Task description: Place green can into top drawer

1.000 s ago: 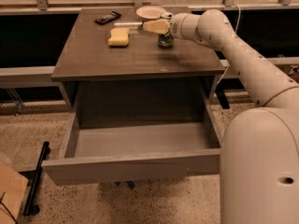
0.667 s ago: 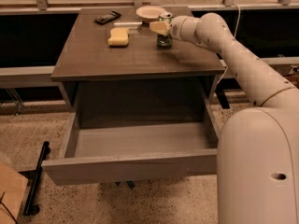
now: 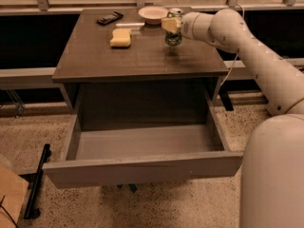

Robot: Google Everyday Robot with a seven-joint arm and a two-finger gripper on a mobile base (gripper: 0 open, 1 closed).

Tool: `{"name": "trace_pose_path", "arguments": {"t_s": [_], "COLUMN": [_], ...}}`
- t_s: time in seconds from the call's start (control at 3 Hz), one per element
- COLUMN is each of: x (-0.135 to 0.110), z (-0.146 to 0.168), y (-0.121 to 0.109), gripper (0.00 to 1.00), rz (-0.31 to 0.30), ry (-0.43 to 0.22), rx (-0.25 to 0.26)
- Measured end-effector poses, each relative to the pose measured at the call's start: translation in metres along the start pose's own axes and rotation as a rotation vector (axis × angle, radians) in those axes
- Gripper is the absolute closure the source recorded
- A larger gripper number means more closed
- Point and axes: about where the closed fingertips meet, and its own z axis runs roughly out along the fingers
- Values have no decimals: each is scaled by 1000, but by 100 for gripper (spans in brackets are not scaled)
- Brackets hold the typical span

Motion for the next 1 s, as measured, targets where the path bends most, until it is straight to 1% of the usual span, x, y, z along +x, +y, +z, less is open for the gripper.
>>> {"name": "trace_pose_path", "arguments": {"t_s": [0.33,0.67,1.0], "x": [-28,-47,-56], "z": [-48,-97,-150], "y": [25,64,128], "gripper": [100,100,100], "rz": [-32,-45,-11], "ry": [1,22,39], "rx": [-66,-147,-234]}}
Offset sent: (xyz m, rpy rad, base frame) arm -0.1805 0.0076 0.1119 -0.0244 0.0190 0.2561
